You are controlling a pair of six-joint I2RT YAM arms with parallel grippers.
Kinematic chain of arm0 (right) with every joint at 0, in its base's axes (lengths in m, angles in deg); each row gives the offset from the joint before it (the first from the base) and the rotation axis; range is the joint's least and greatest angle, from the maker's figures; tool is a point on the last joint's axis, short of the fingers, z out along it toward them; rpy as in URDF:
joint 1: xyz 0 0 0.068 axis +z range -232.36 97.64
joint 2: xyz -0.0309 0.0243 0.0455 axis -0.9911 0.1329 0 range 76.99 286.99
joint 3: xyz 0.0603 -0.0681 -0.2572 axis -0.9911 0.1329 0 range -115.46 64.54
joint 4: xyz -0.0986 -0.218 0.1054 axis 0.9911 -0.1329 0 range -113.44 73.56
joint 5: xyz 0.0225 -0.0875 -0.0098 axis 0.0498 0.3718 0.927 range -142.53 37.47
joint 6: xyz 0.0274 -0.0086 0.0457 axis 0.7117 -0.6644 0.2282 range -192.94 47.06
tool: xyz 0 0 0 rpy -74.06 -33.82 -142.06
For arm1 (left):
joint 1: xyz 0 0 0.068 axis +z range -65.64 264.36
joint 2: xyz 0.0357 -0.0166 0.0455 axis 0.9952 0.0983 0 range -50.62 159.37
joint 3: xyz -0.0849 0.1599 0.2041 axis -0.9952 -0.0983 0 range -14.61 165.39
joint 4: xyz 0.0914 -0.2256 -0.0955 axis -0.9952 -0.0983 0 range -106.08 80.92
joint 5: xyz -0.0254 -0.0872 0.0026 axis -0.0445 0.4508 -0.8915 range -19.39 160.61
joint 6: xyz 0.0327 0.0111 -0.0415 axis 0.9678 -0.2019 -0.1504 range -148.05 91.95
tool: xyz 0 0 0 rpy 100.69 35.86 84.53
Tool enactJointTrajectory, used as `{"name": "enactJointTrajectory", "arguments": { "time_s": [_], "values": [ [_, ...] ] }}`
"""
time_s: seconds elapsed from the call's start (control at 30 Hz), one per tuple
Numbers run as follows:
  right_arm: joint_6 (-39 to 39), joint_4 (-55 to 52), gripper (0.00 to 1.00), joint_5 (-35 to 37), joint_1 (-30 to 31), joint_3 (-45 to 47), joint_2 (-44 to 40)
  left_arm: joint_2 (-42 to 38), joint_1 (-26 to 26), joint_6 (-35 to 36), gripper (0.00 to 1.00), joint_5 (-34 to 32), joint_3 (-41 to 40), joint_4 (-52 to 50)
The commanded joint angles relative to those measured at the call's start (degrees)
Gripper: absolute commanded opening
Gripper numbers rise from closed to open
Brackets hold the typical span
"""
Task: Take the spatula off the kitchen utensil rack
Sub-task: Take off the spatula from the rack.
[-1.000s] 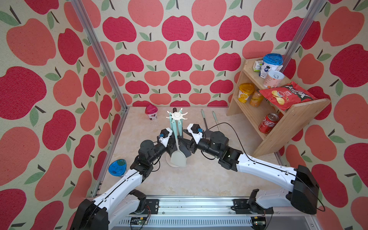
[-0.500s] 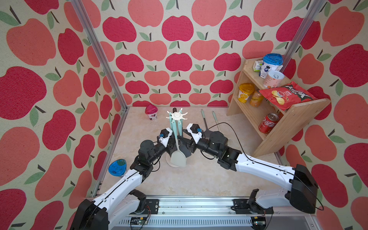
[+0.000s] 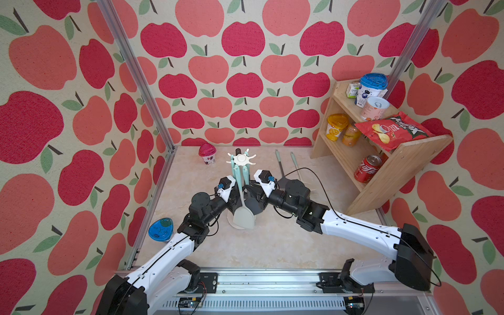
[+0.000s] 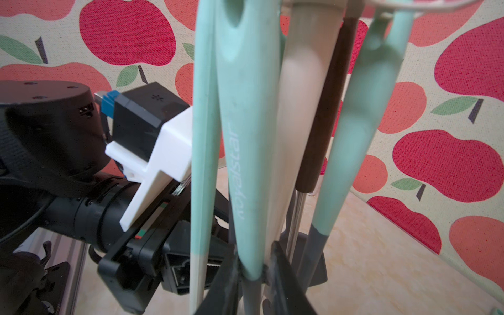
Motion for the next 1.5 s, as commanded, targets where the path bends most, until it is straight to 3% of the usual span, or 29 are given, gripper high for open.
{"name": "enactJointTrajectory", "arguments": {
  "time_s": [0.0, 0.33, 0.93, 1.47],
  "values": [
    [-0.4, 1.5, 0.13, 0.0, 0.0, -1.9, 0.3, 1.5, 0.1, 3.1, 0.00, -1.9, -2.8, -10.4],
    [-0.4, 0.4, 0.00, -0.6, 0.0, -1.1, -1.2, 1.6, 0.1, 3.2, 0.00, -1.8, -2.9, -10.4],
    [0.2, -4.7, 0.00, -0.2, 2.0, -1.3, -5.0, 4.4, 0.3, 2.1, 0.00, -2.7, -3.3, -8.6],
    [3.9, -7.0, 0.00, -4.9, 2.4, 1.2, -12.2, 1.7, 0.5, 1.9, 0.00, -3.9, -3.8, -9.7]
  ]
}}
